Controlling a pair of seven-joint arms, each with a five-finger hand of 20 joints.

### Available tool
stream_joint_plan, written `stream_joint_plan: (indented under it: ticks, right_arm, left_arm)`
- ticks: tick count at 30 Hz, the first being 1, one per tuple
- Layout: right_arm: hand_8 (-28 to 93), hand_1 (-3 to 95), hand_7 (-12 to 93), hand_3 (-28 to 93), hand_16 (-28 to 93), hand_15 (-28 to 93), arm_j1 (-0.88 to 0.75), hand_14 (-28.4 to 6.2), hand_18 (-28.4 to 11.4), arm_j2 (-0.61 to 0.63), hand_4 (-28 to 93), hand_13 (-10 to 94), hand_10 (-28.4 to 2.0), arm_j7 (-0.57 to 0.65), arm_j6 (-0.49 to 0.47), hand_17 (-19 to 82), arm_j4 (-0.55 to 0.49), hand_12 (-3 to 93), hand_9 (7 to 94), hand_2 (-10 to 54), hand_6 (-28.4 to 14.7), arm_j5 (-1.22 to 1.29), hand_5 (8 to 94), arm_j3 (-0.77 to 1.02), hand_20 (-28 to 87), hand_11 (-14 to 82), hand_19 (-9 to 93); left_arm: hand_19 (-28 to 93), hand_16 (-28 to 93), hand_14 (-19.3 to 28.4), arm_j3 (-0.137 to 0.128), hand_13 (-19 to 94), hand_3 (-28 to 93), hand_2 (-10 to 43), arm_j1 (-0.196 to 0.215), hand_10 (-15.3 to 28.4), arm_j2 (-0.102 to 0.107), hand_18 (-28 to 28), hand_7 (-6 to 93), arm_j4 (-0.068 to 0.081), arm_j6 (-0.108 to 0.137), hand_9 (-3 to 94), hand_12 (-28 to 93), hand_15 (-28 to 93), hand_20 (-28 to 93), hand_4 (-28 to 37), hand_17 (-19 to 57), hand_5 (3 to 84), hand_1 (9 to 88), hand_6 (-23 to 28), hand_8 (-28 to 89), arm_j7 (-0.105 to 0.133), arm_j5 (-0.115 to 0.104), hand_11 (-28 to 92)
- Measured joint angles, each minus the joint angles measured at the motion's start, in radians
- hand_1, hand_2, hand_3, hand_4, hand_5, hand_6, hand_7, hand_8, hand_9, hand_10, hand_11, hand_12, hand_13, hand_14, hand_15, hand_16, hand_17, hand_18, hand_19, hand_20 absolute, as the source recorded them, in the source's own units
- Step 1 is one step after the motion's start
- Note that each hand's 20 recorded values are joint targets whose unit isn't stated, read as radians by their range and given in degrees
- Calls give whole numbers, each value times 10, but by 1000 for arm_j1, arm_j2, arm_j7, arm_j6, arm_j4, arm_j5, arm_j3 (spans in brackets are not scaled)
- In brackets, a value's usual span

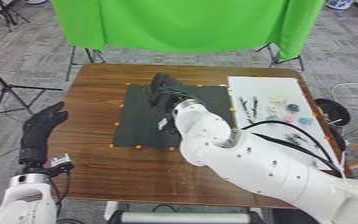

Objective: Arrange flowers

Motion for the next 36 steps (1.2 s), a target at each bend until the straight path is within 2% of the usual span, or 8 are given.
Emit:
stream_joint_plan:
  ticks: [7, 16, 23, 33, 36]
  right_arm:
    - [54, 606, 563, 579, 177, 599, -41, -10, -14, -25, 192, 937, -136, 22, 42, 797, -8, 328, 922, -95, -83, 196, 677, -1, 468, 318, 811]
    - [45, 608, 571, 578, 173, 593, -89, -12, -15, -32, 189, 937, -137, 46, 119, 799, 0, 324, 924, -95, -83, 270, 674, -18, 464, 311, 804]
    - [34, 608, 579, 590, 166, 571, -91, -17, -15, -38, 153, 937, -136, 55, 203, 801, 15, 323, 928, -95, -80, 311, 670, -28, 457, 287, 783]
    - [23, 615, 568, 605, 152, 529, -100, -27, -21, -46, 92, 937, -130, 66, 220, 798, 26, 318, 935, -95, -76, 357, 672, -31, 433, 232, 751]
    - [23, 616, 567, 605, 152, 526, -102, -28, -22, -46, 89, 937, -129, 72, 229, 797, 26, 321, 936, -95, -76, 372, 673, -36, 431, 225, 749]
  left_arm:
    - [47, 11, 147, 14, 371, 694, -12, 0, 130, -11, 103, 146, 18, 0, 463, 136, 199, 212, -283, 119, 477, 169, 9, -81, -1, 0, 210]
    - [47, 12, 147, 48, 370, 700, -13, -10, 129, -18, 102, 147, 28, -8, 462, 137, 199, 211, -283, 118, 475, 164, 9, -80, -4, 0, 210]
    - [47, 11, 145, 70, 369, 699, -13, -19, 129, -26, 102, 147, 29, -22, 461, 137, 196, 211, -283, 117, 475, 165, 10, -80, -5, 1, 209]
    - [47, 11, 145, 78, 367, 699, -15, -17, 129, -41, 101, 147, 28, -22, 461, 136, 193, 211, -283, 115, 475, 165, 9, -80, -8, 1, 208]
    - [46, 8, 144, 80, 369, 697, 32, -18, 129, -44, 100, 148, 28, -23, 463, 134, 190, 211, -283, 116, 478, 175, 8, -81, -8, 1, 207]
